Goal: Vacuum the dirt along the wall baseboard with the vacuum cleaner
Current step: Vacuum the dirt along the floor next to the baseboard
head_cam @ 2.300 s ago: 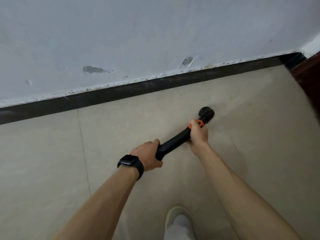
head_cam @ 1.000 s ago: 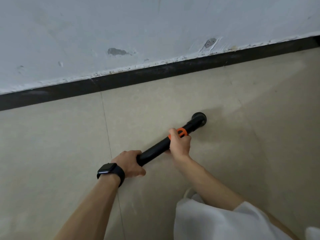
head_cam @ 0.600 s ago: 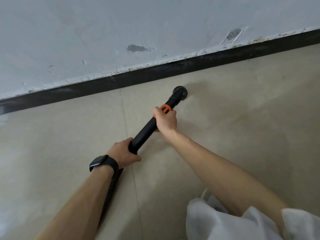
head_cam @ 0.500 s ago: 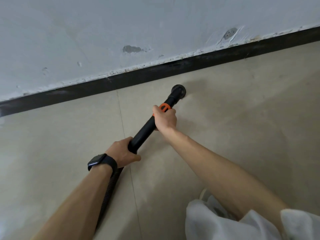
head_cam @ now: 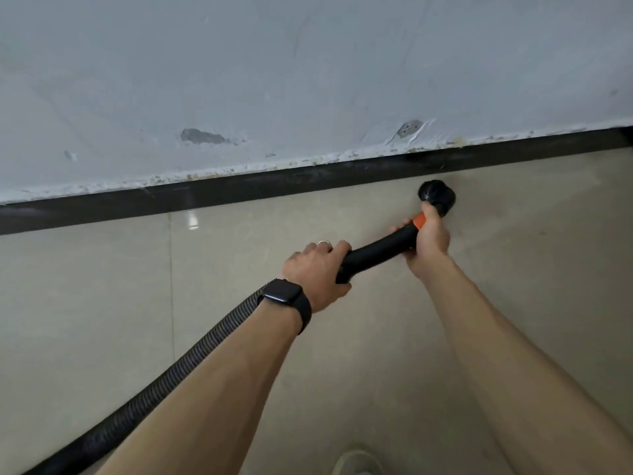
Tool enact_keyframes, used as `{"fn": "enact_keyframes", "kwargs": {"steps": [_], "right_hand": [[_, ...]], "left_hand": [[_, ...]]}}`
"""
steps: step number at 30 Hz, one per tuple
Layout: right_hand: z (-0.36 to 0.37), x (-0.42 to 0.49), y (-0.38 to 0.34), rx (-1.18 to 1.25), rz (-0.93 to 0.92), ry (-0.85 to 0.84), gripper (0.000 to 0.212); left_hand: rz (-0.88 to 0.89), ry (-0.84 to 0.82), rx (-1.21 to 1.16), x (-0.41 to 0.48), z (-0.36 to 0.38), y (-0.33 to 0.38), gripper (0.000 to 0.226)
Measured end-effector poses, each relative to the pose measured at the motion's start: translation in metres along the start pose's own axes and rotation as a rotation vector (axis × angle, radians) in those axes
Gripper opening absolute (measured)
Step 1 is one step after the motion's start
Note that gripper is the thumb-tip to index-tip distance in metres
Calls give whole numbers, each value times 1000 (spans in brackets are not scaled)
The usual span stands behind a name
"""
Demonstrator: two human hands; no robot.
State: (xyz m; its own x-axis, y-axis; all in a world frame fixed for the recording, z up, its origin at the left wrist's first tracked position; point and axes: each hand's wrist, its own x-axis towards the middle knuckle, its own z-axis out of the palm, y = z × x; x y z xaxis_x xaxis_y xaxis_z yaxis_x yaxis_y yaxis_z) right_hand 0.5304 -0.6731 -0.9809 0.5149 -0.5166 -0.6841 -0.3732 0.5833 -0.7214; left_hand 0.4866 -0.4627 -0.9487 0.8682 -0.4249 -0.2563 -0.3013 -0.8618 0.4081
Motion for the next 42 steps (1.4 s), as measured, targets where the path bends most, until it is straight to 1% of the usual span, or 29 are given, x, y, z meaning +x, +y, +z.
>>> {"fn": "enact_keyframes", "kwargs": {"steps": [3, 6, 9, 12, 16, 22, 29, 33, 35, 39, 42], "right_hand": [[-4, 25, -23, -5, -27, 56, 27], [3, 37, -36, -55, -28, 40, 26], [19, 34, -32, -111, -16, 1, 25], [39, 15, -5, -126, -11, -13, 23], [79, -23, 47, -147, -12, -40, 24], [133, -85, 119, -109, 66, -116, 27], [179, -161, 190, -255, 122, -231, 30], [206, -200, 226, -293, 164, -275, 30], [220, -219, 245, -368, 193, -309, 30], [248, -258, 280, -518, 236, -429, 29], [272, -289, 306, -645, 316, -582, 29]], "left_hand": [[12, 19, 24, 32, 6, 21, 47], [5, 27, 50, 49, 7, 25, 45], [-27, 42, 56, 47, 3, 9, 41], [-56, 35, 70, 28, -4, -25, 37], [-145, 15, 61, -14, -13, -80, 41], [-248, 61, 69, -86, -31, -157, 42], [-387, 63, 71, -171, -48, -225, 40], [-437, 103, 74, -215, -57, -264, 40], [-463, 119, 73, -237, -61, -287, 40], [-529, 147, 73, -287, -65, -333, 38], [-605, 172, 89, -332, -60, -360, 36]]}}
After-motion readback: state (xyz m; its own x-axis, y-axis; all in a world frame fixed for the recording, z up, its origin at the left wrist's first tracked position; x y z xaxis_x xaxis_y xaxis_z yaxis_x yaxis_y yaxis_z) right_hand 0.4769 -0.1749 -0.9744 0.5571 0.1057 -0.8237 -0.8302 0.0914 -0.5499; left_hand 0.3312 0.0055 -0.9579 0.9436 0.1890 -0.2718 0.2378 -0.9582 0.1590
